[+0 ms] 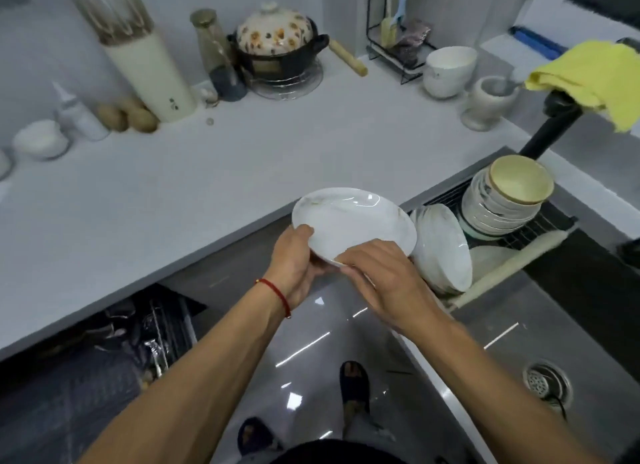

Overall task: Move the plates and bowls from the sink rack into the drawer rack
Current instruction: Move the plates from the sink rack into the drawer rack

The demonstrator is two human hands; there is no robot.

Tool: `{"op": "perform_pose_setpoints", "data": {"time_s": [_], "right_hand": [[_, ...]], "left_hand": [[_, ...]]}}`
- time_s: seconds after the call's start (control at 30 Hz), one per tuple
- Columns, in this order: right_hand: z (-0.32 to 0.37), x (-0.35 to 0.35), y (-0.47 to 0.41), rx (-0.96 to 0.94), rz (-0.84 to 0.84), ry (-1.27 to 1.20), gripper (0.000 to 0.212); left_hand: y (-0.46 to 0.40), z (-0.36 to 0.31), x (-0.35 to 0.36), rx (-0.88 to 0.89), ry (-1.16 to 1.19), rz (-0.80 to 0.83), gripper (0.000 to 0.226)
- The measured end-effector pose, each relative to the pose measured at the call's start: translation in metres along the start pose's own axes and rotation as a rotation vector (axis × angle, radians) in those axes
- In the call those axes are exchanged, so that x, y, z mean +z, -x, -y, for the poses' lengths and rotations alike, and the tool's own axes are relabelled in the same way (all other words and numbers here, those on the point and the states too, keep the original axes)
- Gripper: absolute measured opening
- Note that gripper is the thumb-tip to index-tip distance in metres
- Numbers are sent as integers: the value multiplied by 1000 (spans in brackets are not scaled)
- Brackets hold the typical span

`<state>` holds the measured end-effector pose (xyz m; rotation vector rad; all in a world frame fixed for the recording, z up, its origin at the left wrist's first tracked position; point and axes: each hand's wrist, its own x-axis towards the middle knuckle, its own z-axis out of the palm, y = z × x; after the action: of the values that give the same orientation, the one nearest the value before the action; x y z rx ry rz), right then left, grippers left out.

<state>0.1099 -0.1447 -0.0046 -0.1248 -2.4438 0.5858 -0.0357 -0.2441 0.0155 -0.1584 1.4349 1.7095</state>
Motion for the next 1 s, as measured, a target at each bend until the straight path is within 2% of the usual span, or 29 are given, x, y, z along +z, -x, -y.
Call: {"op": "perform_pose_setpoints", "data": {"time_s": [0.07, 0.17, 0.23, 0.27, 0.3, 0.33, 0.43, 0.53, 0.67, 0.9, 0.93, 1.0], "right_hand": [[30, 25, -7, 52, 36, -152, 21], [77, 63, -19, 449, 32, -417, 40], [113, 92, -32, 799, 179, -675, 48], [132, 109, -37, 935, 284, -875, 43], [153, 128, -41, 1033, 403, -1086, 35], [175, 147, -44, 1079, 501, -1245, 36], [246, 200, -41, 1116, 658, -1395, 45], [317, 254, -25, 1114, 764, -1409, 42], [404, 315, -10, 1089, 873, -1367, 36], [507, 417, -23, 925, 997, -1112, 33], [518, 434, -27, 927, 1008, -1090, 33], [539, 472, -35, 931, 1032, -1056, 31]], "left_hand": [[19, 3, -54, 32, 120, -107, 38], [53, 9, -139, 74, 274, -271, 36], [81, 13, -196, 107, 359, -365, 29], [96, 17, -224, 123, 390, -404, 26], [111, 22, -252, 137, 417, -433, 26], [127, 26, -280, 154, 444, -459, 26], [173, 40, -367, 181, 510, -524, 25], [216, 52, -456, 175, 517, -550, 27], [253, 63, -558, 117, 479, -682, 29], [265, 66, -671, 24, 222, -825, 16], [265, 66, -683, 12, 146, -846, 18], [263, 62, -706, -45, -70, -888, 38]]}}
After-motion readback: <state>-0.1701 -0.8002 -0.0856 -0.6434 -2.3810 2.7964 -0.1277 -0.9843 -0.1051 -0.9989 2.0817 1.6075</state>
